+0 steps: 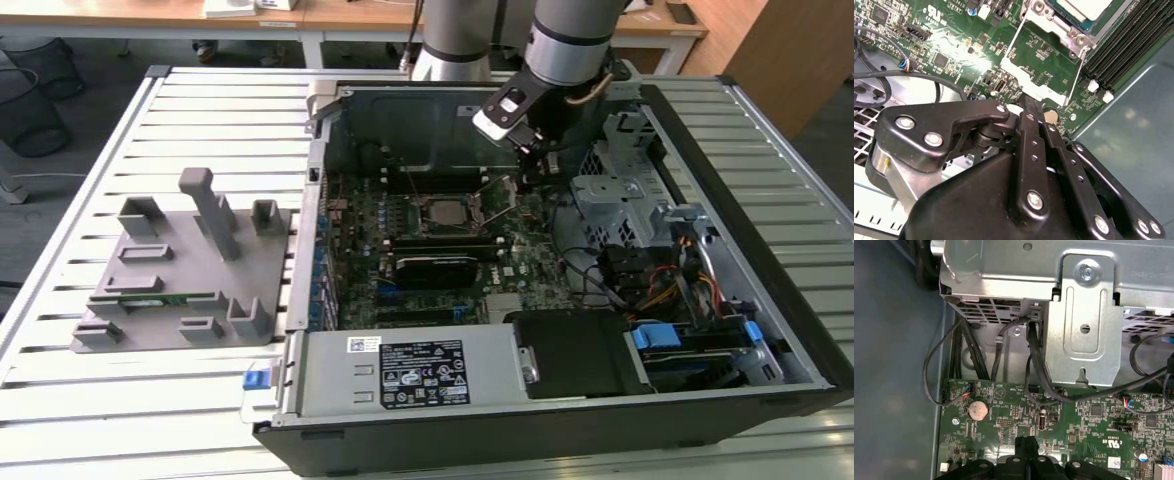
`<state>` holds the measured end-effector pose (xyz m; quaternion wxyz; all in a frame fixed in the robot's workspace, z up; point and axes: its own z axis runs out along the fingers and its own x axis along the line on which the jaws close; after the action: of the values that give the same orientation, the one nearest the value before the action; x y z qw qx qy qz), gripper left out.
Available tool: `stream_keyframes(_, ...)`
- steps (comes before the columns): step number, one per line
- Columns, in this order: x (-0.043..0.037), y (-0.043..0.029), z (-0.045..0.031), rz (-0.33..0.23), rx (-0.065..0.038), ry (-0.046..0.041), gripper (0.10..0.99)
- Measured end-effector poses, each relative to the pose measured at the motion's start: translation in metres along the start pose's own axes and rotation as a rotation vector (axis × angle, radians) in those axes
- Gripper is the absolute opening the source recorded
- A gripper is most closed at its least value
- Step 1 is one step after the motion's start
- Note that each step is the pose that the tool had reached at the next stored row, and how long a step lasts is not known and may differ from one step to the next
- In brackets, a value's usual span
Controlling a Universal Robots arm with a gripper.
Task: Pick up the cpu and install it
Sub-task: 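Close the cpu cover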
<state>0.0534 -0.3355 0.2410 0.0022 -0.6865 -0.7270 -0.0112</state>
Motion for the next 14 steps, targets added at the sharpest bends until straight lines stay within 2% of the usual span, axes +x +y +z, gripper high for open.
stream_keyframes(5,0.0005,-0.0041,-0.0052,0.000,0.000,0.0012,0.106)
stream_keyframes(14,0.0015,-0.0189,-0.0070,0.000,0.000,0.0018,0.106)
